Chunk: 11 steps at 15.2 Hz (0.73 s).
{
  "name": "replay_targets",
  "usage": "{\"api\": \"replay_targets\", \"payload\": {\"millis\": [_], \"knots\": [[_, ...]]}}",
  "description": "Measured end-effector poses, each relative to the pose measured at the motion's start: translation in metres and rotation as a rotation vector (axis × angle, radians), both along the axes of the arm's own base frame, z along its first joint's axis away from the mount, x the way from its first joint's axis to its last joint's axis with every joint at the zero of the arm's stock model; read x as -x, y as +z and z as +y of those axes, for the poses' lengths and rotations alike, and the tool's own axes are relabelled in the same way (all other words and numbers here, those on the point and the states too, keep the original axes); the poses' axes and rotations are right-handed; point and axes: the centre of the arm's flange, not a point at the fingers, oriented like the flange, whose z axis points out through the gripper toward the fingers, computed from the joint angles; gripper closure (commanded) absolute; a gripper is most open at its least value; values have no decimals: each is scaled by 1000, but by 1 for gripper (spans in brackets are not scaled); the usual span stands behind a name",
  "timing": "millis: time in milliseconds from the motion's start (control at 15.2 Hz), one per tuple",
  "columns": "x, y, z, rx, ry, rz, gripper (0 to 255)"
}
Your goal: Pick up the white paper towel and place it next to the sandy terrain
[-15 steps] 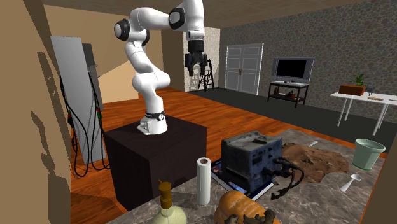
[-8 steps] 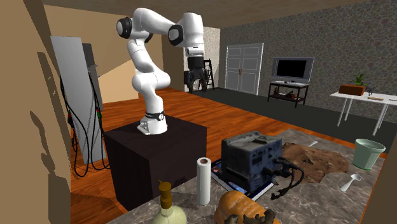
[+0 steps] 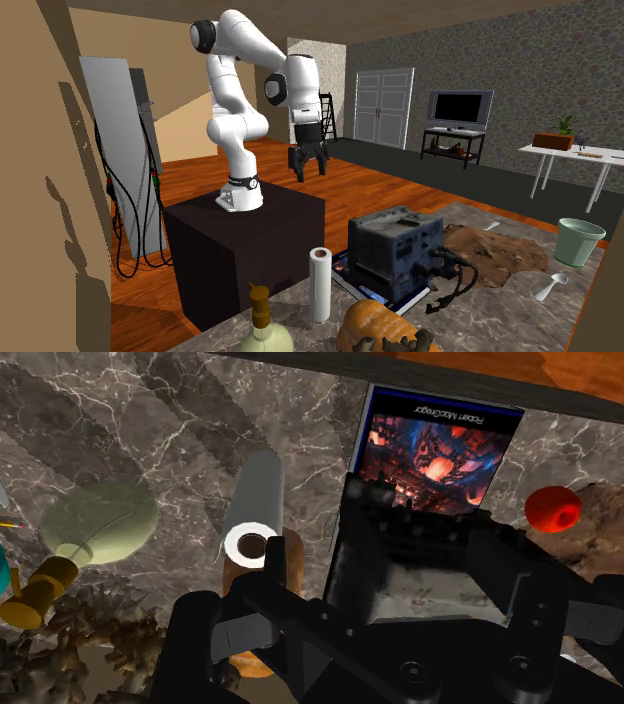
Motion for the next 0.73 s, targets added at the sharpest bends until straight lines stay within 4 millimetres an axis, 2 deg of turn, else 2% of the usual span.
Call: {"api": "replay_targets", "payload": {"millis": [726], "knots": [[-48,-113,-70,6,-76,-54,0]]}}
